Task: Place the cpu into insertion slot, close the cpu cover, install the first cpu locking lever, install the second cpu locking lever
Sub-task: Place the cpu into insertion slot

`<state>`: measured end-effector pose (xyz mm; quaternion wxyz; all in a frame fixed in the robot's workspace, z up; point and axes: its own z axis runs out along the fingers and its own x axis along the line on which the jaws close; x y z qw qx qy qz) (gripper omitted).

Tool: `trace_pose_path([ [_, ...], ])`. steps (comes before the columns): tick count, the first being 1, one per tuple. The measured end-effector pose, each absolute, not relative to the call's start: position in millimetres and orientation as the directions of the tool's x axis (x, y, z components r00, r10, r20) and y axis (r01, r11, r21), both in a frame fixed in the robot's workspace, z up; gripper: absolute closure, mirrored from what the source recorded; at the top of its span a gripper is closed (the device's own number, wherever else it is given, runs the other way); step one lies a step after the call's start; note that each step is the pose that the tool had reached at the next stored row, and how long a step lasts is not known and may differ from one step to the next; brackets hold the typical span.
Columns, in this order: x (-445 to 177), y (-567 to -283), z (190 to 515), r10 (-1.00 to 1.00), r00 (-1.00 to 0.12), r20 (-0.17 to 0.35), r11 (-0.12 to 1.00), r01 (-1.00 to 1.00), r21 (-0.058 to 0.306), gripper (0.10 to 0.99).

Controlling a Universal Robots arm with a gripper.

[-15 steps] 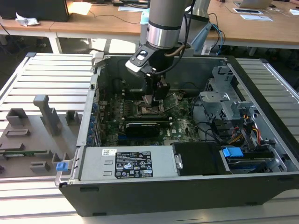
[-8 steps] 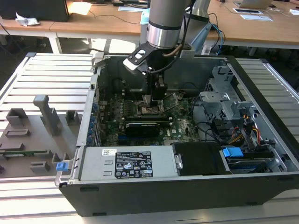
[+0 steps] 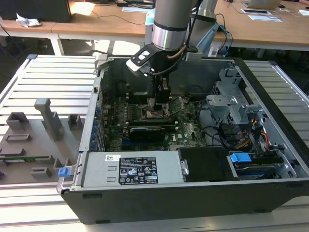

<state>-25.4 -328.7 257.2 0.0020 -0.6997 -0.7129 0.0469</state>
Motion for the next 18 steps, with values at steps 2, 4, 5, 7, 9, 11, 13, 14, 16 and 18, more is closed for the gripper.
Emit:
trace_pose_path([
  [2,-25.4,-328.7,257.2,0.998,0.006,-0.064,-0.01,0.998,-0.07,0.545],
  [4,-25.4,-328.7,257.1,0.998,0.023,-0.065,-0.027,0.997,-0.07,0.545],
  [5,-25.4,-328.7,257.1,0.997,0.031,-0.066,-0.036,0.997,-0.07,0.545],
  [7,-25.4,-328.7,257.1,0.997,0.047,-0.068,-0.052,0.996,-0.07,0.545],
  [9,-25.4,-328.7,257.1,0.995,0.065,-0.071,-0.07,0.995,-0.069,0.545],
  [11,-25.4,-328.7,257.0,0.994,0.081,-0.072,-0.086,0.994,-0.069,0.545],
  [13,-25.3,-328.7,256.9,0.994,0.086,-0.072,-0.091,0.993,-0.069,0.545],
  [14,-25.3,-328.7,256.9,0.994,0.086,-0.072,-0.091,0.993,-0.069,0.545],
  [16,-25.2,-328.7,256.8,0.995,0.082,-0.063,-0.087,0.994,-0.07,0.545],
  [18,-25.3,-328.7,256.8,0.997,0.073,-0.012,-0.074,0.995,-0.074,0.545],
])
